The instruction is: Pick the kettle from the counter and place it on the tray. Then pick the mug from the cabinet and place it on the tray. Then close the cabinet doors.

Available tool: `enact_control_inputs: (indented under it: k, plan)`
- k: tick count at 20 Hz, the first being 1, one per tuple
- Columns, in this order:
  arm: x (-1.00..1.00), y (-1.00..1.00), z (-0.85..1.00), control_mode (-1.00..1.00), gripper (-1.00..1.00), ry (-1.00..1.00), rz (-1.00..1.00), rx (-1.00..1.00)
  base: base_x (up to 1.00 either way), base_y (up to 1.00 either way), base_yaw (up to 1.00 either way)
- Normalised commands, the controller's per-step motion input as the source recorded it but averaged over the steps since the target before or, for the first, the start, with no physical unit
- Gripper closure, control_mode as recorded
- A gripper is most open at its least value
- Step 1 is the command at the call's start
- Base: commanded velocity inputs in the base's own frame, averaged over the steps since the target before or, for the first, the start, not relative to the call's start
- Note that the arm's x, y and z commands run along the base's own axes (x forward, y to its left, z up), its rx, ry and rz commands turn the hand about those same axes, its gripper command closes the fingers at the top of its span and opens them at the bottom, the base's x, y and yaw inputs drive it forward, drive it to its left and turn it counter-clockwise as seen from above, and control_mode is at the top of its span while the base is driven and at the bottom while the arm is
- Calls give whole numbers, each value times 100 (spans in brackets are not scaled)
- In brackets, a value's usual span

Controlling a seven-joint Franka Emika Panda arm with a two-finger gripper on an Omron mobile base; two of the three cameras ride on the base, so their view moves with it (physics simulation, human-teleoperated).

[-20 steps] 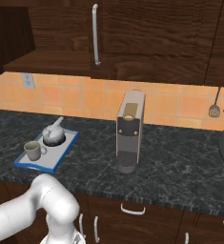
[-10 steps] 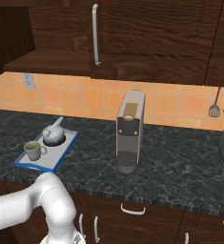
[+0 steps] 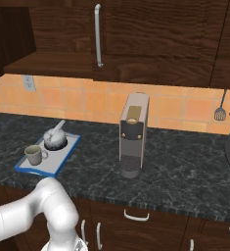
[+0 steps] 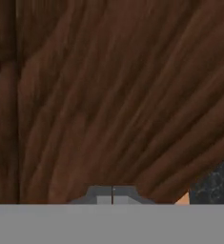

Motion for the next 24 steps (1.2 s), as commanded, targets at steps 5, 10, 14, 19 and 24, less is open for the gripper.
enact_control_inputs:
  k: [5,10,14,19,24]
  plan:
    - [20,-100,6,-100,100,-20,-3,3,0,0,0]
    - [22,-94,1,-100,100,-6,0,12,0,0,0]
    - [4,-47,18,-100,100,-2,3,18,0,0,0]
    - [5,-28,77,-100,100,-21,23,24,0,0,0]
    - [16,-13,48,-100,100,-24,36,10,0,0,0]
